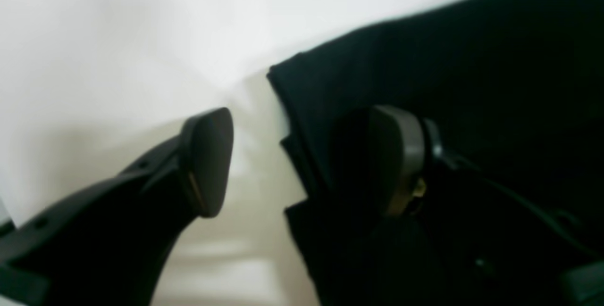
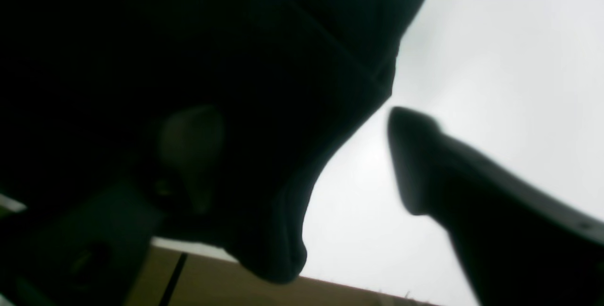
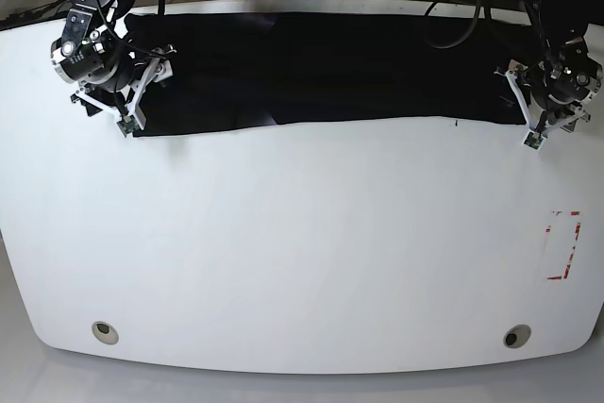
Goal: Fold the T-shirt properly
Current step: 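Lift the hem with both grippers and fold it over toward the collar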
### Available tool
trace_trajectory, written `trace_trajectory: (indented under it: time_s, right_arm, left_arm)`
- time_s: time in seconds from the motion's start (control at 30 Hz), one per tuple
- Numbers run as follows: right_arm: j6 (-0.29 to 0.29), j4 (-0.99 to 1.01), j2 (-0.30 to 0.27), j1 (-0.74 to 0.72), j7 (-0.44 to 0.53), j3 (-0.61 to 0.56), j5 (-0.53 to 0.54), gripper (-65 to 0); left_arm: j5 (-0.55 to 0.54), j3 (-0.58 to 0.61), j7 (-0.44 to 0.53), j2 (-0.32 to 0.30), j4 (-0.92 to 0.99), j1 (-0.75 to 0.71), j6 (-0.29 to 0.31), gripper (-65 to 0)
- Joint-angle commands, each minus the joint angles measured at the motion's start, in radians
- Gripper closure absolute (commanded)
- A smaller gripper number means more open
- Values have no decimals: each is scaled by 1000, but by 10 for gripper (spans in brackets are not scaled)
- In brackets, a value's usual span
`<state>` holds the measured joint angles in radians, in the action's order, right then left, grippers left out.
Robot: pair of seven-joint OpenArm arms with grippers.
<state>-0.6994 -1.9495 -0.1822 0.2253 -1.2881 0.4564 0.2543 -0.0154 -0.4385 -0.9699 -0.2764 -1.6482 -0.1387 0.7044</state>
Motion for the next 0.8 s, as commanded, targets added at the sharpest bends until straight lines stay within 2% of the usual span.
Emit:
trace_trajectory:
  time_s: [0.0, 0.07, 0.23, 0.37, 0.43, 0.53, 0.67, 0.77]
  right_arm:
    - [1, -55, -13, -4, -12, 49, 29, -587]
    - [1, -70, -15, -4, -23, 87, 90, -571]
    - [1, -69, -40, -7, -32, 160, 331, -493]
    - [1, -67, -33, -22, -32, 161, 429, -431]
    - [1, -58, -9, -30, -32, 153, 435, -395]
    - [1, -26, 16, -33, -28, 100, 396, -312]
    - [1, 9, 20, -39, 14, 2, 268, -214]
    - [1, 48, 39, -37, 63, -43, 175, -209]
  left_arm:
    - [-10, -7, -45, -42, -86, 14, -6, -415]
    - [-57, -9, -80, -56, -149, 9, -6, -415]
    - [-238, -38, -168, -106, -277, -31, -6, -415]
    - [-364, -73, -234, -100, -292, -28, -6, -414]
    - [-375, -73, -237, -68, -292, -28, -6, -414]
    - [-324, -59, -237, -4, -290, -32, -6, -414]
    - [-226, 7, -237, 7, -269, -57, -6, -414]
    - [-176, 46, -237, 7, -220, -65, -6, -411]
